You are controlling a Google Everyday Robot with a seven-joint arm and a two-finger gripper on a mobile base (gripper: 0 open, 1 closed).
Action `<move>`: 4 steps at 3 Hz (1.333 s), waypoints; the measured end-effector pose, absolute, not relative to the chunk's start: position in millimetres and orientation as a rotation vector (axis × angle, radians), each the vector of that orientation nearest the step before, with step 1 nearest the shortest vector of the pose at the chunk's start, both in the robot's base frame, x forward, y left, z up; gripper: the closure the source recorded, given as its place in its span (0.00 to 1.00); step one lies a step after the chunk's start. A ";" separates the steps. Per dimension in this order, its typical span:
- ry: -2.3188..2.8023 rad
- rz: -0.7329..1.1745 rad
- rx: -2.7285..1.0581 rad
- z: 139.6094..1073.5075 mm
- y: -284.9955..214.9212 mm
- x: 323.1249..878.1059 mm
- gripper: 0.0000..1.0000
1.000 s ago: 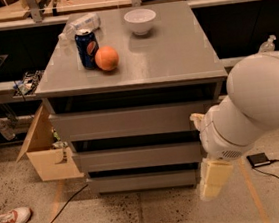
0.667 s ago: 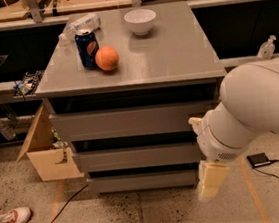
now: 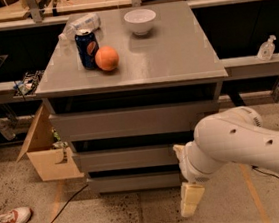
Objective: Open bottom drawer
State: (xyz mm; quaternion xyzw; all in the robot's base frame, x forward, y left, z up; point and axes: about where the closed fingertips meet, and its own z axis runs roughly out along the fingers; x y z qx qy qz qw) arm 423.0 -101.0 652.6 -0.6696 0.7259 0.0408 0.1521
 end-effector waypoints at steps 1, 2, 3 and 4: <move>2.062 0.171 -1.892 595.8 -80.6 431.8 0.00; 2.047 0.266 -1.859 540.6 -49.6 449.3 0.00; 2.048 0.273 -1.841 536.6 -54.1 451.7 0.00; 2.015 0.286 -1.834 519.6 -59.9 466.6 0.00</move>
Offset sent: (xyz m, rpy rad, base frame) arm 0.0551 0.0865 -0.1659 0.1941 0.0458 -0.0040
